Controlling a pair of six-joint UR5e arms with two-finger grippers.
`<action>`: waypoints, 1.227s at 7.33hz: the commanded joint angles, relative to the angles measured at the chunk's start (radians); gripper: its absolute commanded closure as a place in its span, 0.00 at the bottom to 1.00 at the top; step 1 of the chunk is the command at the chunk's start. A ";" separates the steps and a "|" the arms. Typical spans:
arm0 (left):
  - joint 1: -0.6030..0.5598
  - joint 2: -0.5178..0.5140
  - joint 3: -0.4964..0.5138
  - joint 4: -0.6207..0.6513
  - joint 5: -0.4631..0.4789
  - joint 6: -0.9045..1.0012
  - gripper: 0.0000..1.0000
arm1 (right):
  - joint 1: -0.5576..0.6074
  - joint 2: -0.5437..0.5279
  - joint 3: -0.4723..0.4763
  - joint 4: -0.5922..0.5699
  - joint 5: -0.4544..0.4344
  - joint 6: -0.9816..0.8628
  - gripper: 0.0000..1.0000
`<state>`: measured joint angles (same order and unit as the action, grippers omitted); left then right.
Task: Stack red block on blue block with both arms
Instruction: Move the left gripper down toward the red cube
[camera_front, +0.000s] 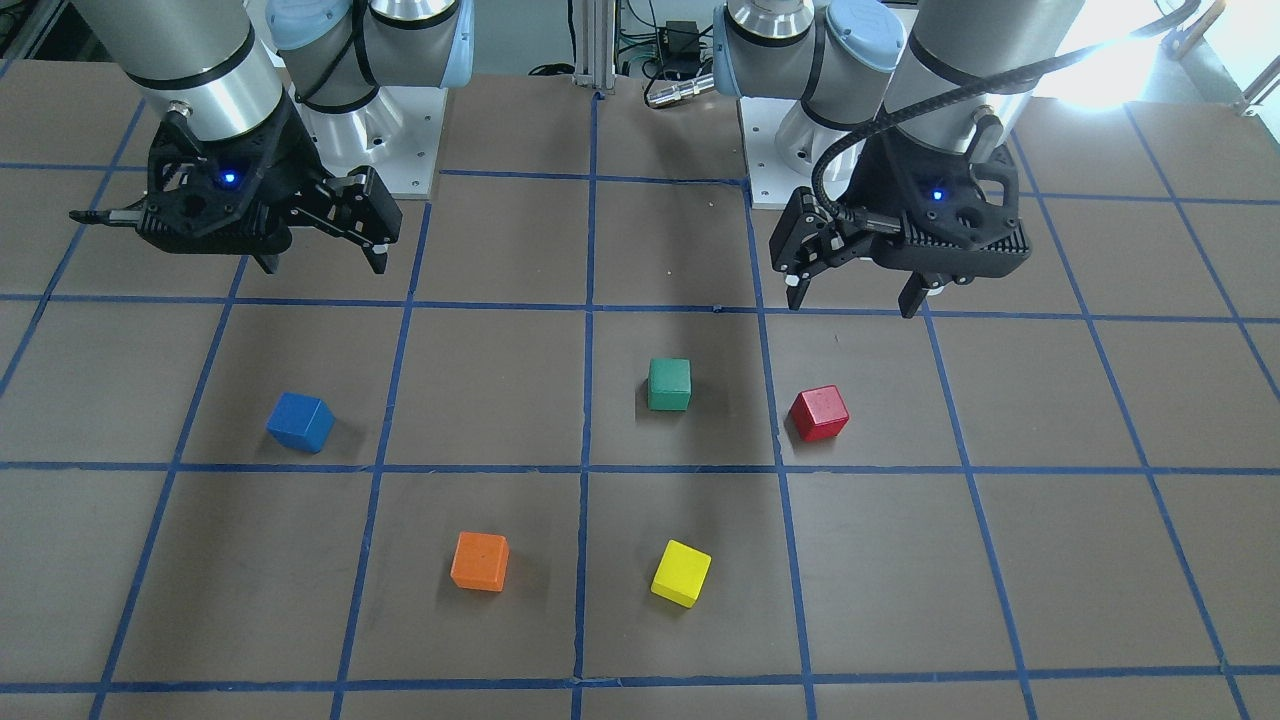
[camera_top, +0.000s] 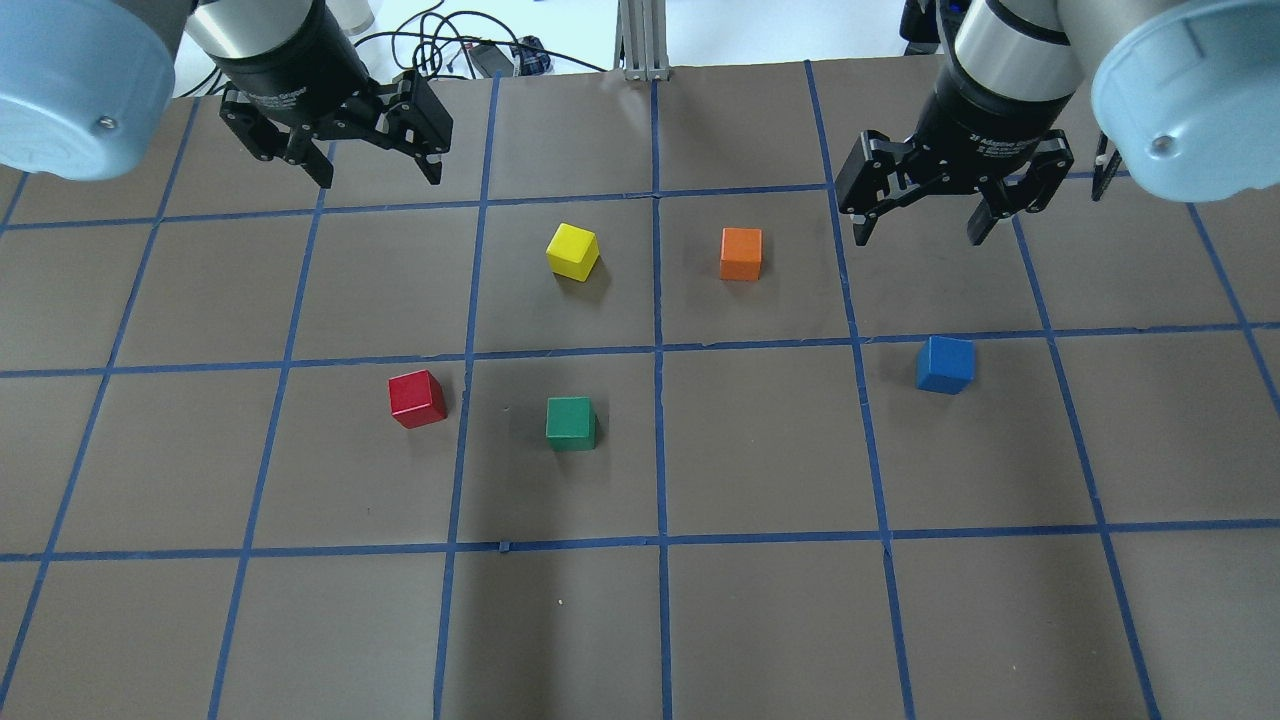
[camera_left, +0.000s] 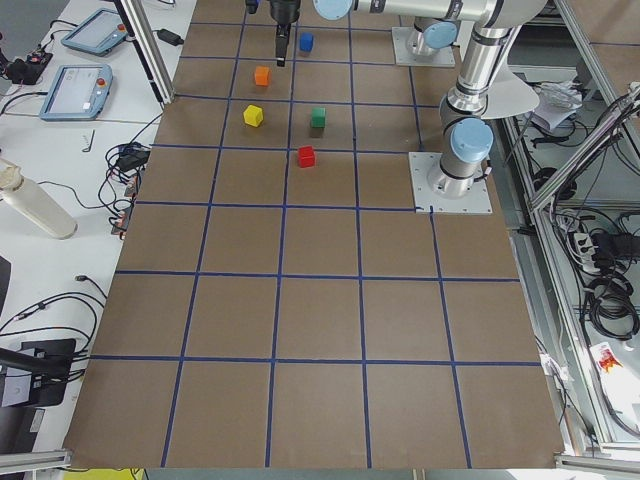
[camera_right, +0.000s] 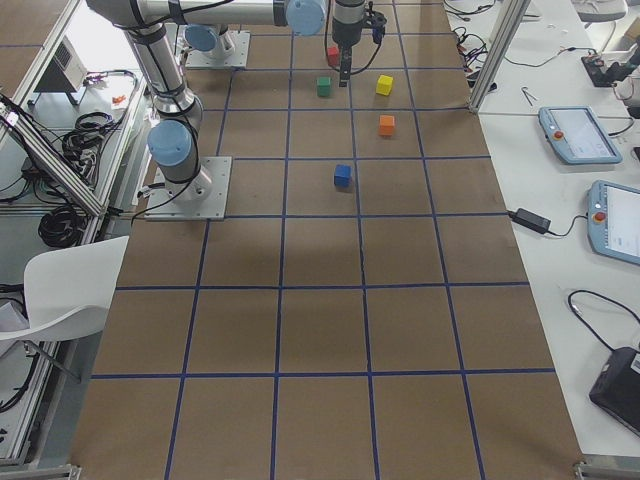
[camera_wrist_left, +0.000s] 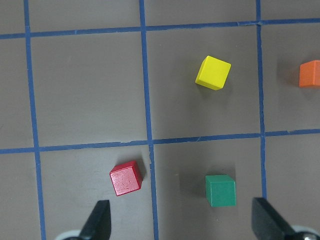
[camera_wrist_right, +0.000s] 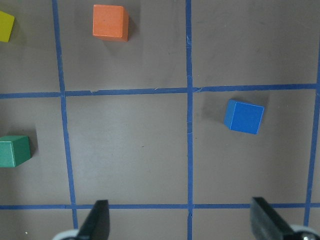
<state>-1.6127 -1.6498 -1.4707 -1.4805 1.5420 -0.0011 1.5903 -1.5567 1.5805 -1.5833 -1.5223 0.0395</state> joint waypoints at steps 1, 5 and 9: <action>-0.003 0.011 -0.020 0.002 0.009 0.006 0.00 | 0.000 -0.002 0.003 -0.001 -0.009 0.000 0.00; 0.042 -0.010 -0.173 0.101 0.012 0.080 0.00 | 0.000 0.003 0.000 -0.003 -0.007 0.003 0.00; 0.143 -0.074 -0.512 0.453 0.012 0.078 0.00 | 0.000 0.004 0.000 -0.003 -0.012 0.002 0.00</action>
<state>-1.4964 -1.6914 -1.8920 -1.1634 1.5544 0.0749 1.5899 -1.5524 1.5791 -1.5869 -1.5336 0.0415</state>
